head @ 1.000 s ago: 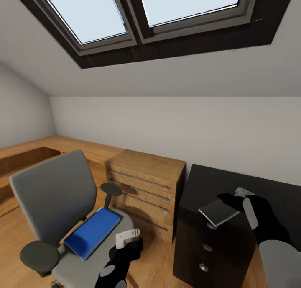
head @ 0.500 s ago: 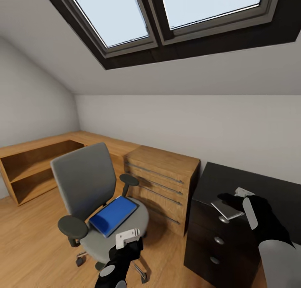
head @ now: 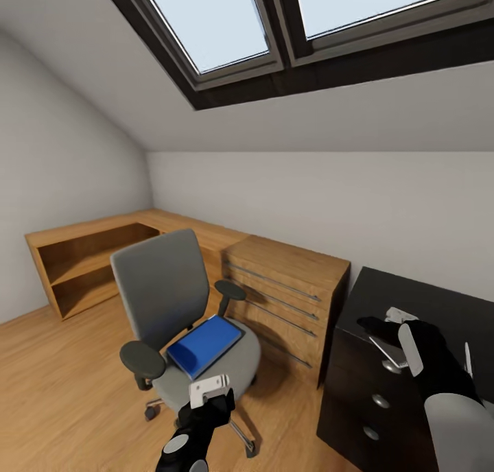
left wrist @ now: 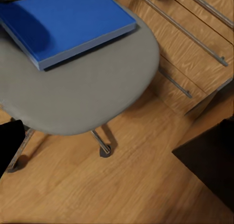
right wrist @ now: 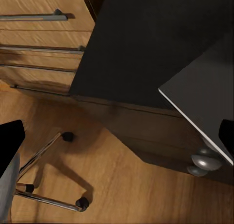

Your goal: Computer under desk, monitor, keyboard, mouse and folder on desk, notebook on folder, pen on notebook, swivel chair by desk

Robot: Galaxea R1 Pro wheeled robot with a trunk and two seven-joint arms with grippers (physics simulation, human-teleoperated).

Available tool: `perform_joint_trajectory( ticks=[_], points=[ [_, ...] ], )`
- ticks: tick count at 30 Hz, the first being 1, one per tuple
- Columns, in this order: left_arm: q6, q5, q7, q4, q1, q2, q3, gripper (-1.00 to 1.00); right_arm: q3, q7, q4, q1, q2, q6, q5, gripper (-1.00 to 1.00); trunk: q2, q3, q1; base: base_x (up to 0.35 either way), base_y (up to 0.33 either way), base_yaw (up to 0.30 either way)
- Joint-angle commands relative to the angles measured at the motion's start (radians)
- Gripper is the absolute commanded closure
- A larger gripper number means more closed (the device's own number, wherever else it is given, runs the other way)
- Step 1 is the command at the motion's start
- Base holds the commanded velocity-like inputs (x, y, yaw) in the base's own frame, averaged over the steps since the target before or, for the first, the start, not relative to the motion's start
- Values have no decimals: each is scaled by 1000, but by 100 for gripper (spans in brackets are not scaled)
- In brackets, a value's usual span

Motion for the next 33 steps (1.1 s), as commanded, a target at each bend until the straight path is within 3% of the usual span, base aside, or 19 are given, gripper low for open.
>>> perform_joint_trajectory(
  ticks=[1,13,33],
  points=[
    [2,7,8,-1,-1,0,-1,-100,-2,1,-1,-1,0,5,-3,-100,-1,-2,0,0,0,173],
    [1,7,8,-1,-1,23,-1,-100,-2,1,-1,-1,0,5,-3,-100,-1,-17,0,0,0,172],
    [1,8,8,-1,-1,27,-1,-100,-1,1,-1,-1,-1,5,-3,-100,-1,-42,0,0,0,169]
  ],
)
